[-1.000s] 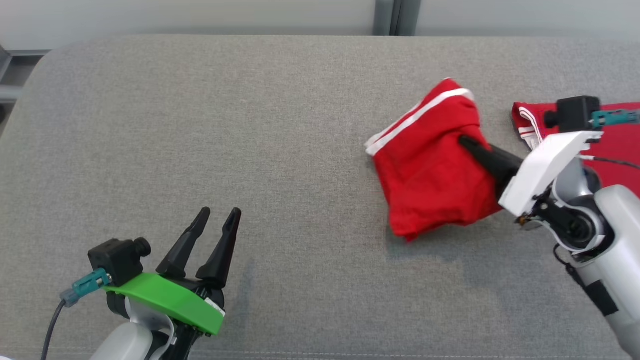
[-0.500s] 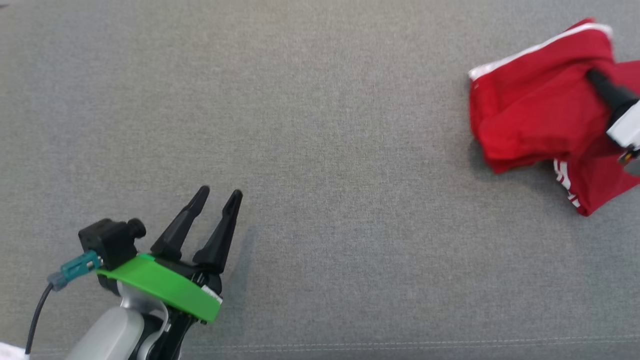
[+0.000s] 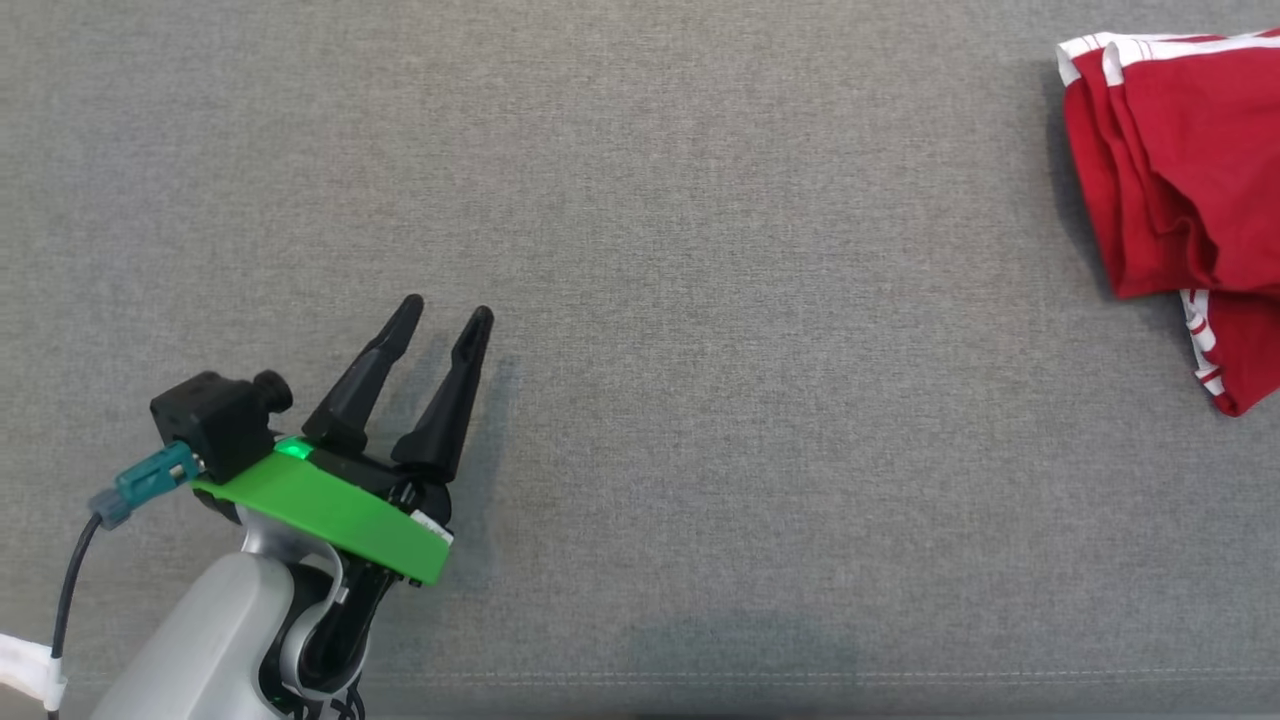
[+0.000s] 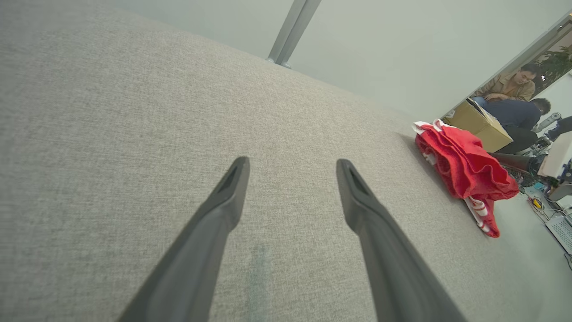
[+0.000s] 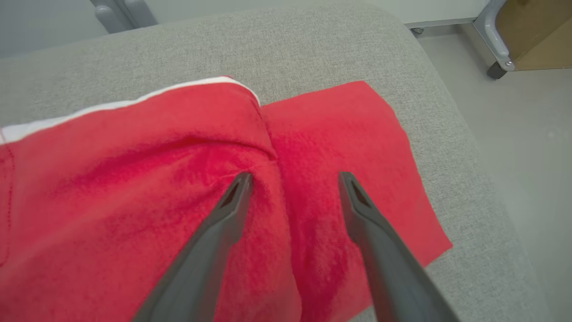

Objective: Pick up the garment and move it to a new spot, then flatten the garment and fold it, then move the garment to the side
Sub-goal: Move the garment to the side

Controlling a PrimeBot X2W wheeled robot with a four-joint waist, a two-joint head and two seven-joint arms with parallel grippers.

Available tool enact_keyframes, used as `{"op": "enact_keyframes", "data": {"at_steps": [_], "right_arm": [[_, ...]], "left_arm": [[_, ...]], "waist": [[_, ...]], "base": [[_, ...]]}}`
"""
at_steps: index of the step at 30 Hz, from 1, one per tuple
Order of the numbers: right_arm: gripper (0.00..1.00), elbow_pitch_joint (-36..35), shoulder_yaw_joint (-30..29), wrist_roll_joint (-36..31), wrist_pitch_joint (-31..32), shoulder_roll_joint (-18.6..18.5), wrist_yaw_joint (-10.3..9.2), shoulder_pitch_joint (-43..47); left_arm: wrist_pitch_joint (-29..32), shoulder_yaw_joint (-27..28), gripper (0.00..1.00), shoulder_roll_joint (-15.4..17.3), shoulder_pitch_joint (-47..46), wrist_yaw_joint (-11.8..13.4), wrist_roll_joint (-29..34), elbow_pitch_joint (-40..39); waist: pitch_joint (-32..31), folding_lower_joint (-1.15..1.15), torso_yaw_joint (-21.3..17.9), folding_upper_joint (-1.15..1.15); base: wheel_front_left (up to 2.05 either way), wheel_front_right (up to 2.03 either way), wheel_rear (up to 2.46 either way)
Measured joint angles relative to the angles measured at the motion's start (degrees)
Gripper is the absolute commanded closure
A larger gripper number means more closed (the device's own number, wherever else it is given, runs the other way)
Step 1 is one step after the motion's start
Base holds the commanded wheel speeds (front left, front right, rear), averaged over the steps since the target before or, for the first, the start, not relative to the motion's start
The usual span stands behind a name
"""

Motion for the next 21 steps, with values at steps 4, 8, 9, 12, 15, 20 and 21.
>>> {"op": "enact_keyframes", "data": {"at_steps": [4, 8, 9, 12, 15, 20, 21], "right_arm": [[0.00, 1.25, 0.36, -2.50, -1.24, -1.02, 0.00, 0.98], [0.00, 0.37, 0.25, -4.70, -5.90, -0.34, 0.00, 1.08], [0.00, -0.49, 0.10, -4.88, -7.16, 0.34, 0.00, 0.93], [0.00, -3.76, 0.78, -6.13, -11.34, 2.88, 0.00, 0.85], [0.00, -7.09, 2.24, -7.79, -15.33, 5.34, 0.00, 0.85], [0.00, -11.06, 3.94, -10.14, -21.76, 9.10, 0.00, 1.66], [0.00, -11.59, 4.16, -10.14, -22.85, 10.23, 0.00, 2.55]], "left_arm": [[-1.13, 0.90, 0.00, -0.20, 0.15, 0.00, -0.18, 1.85], [-2.26, 2.18, 0.00, -0.16, 1.15, 0.01, -0.21, 3.61], [-2.33, 2.37, 0.00, -0.12, 1.43, 0.00, -0.25, 4.02], [-3.31, 3.68, 0.00, -0.03, 2.33, 0.01, -0.26, 5.46], [-3.52, 5.34, 0.00, 0.25, 3.44, 0.45, -0.25, 7.12], [-4.41, 7.39, 0.00, 1.64, 6.09, 1.65, 0.21, 10.00], [-4.61, 7.54, 0.00, 2.05, 6.45, 2.04, 1.02, 10.61]], "waist": [[-0.62, 0.00, 0.38, 0.00], [-2.25, 0.00, 0.30, 0.00], [-2.74, 0.00, 0.22, 0.00], [-4.39, 0.00, -0.10, 0.00], [-6.27, 0.00, -0.51, 0.00], [-9.70, 0.00, -1.37, 0.00], [-10.43, 0.00, -1.55, 0.00]], "base": [[0.00, 0.00, 0.00], [0.00, 0.00, 0.00], [0.00, 0.00, 0.00], [0.00, 0.00, 0.00], [0.00, 0.00, 0.00], [0.00, 0.00, 0.00], [0.00, 0.00, 0.00]]}}
